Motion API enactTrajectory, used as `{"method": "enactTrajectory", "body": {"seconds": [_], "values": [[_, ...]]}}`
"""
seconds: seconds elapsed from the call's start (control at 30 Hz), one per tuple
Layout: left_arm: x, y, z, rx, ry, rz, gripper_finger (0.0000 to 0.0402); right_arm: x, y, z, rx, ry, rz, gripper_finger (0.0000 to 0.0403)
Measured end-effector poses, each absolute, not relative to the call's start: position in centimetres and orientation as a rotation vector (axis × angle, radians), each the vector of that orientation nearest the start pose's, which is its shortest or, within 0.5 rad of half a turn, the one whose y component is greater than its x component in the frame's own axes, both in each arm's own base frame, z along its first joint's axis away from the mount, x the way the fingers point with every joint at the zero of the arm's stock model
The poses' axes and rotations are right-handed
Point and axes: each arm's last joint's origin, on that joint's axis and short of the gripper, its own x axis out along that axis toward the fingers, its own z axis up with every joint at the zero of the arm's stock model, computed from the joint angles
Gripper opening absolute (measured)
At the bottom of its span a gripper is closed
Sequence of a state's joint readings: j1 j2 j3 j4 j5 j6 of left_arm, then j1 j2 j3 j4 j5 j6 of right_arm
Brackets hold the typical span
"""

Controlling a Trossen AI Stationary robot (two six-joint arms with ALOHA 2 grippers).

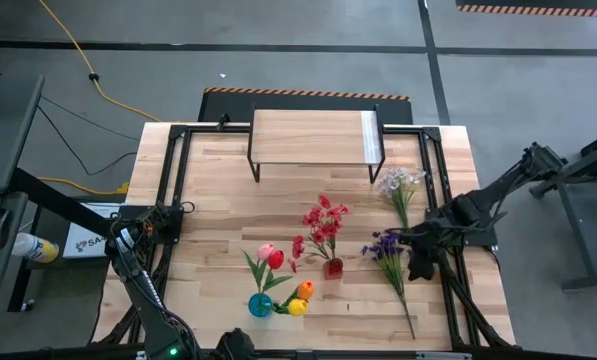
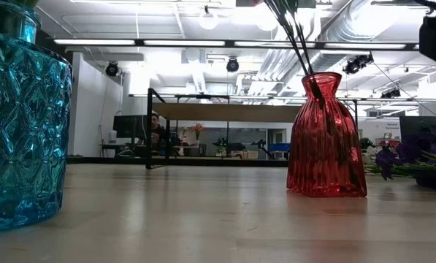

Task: Pick and place flowers into a vace then onto a shelf
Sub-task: Put the purple flowers into the red transparent vase

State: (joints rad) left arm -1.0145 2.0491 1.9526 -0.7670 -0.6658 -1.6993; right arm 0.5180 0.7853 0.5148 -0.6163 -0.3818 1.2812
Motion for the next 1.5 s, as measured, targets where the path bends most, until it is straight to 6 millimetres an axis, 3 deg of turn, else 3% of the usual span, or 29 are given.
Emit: {"method": "enactTrajectory", "body": {"seconds": [0.33,0.53,1.5], "values": [[25.3,-37.3,30.5,-0.991,0.638,0.226,0.0239,13.1,9.6,18.5,0.999,1.412,-0.069,0.0175],[25.3,-37.3,30.5,-0.990,0.638,0.227,0.0239,14.4,10.5,17.6,0.983,1.346,-0.115,0.0189],[25.3,-37.3,30.5,-0.966,0.650,0.214,0.0239,16.4,11.9,12.6,0.910,1.484,-0.322,0.0188]]}}
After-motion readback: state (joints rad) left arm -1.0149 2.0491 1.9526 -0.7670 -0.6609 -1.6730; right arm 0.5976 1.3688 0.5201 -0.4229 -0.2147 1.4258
